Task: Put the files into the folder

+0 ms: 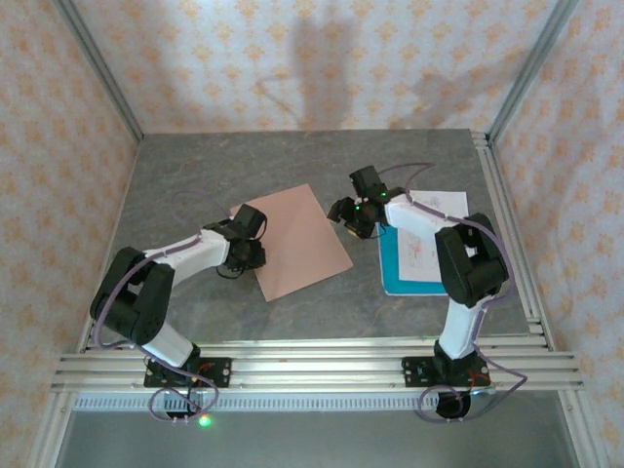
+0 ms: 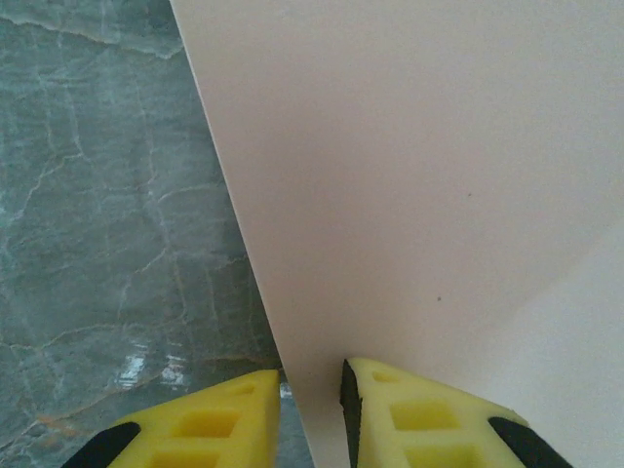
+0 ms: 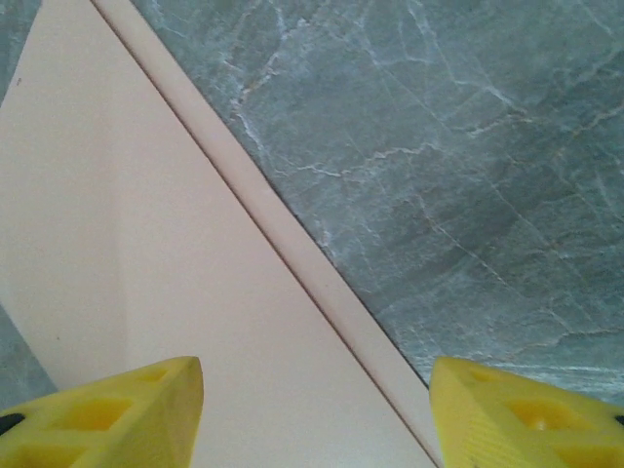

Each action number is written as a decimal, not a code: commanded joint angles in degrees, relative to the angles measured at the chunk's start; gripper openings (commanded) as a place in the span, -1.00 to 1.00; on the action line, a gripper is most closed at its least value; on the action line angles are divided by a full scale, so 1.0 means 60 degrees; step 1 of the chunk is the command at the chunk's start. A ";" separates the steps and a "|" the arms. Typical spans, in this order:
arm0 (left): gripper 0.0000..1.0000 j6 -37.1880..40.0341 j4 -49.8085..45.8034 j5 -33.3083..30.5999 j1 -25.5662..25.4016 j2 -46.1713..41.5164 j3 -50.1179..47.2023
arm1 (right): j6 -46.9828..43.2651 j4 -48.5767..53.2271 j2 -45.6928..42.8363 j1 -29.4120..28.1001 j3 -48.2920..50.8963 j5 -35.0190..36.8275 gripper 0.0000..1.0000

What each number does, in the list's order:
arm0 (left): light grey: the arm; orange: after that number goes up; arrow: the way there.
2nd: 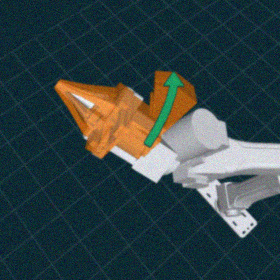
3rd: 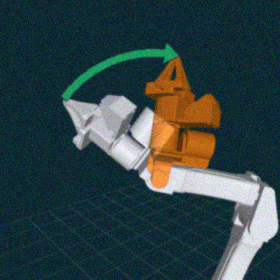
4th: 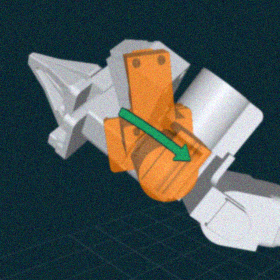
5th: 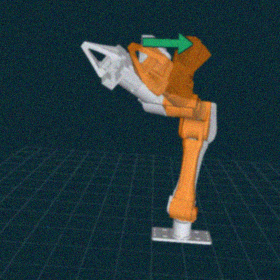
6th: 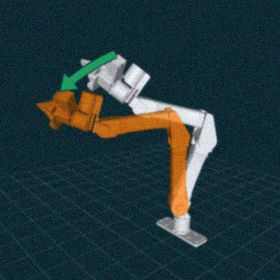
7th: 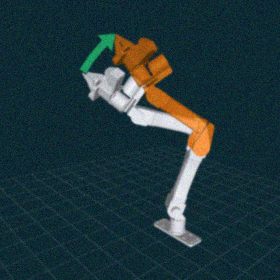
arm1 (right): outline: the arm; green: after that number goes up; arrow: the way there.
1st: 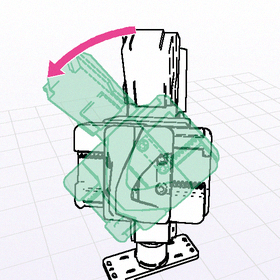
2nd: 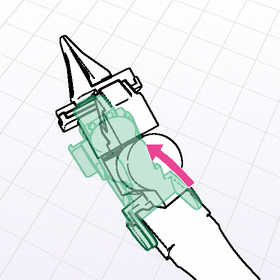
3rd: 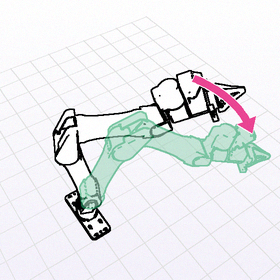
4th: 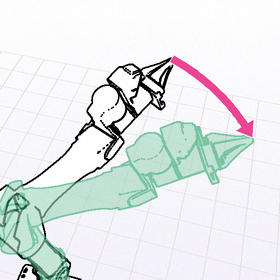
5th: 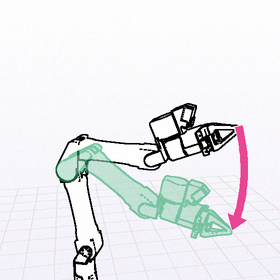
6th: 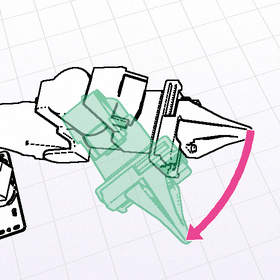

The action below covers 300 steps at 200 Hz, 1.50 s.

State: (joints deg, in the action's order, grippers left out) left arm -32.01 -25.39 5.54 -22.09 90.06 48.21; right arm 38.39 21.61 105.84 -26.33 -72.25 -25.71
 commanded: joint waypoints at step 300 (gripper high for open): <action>0.47 0.2145 -0.0440 -0.3735 -0.3862 -0.4048 0.0595 | 0.1458 0.1335 -0.1102 -0.1418 -0.1313 0.0755 -1.00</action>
State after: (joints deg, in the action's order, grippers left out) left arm -26.59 -28.93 -10.37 -38.85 69.89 53.25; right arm 40.64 23.46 100.14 -33.82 -78.63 -27.68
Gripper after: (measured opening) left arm 0.731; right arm 0.042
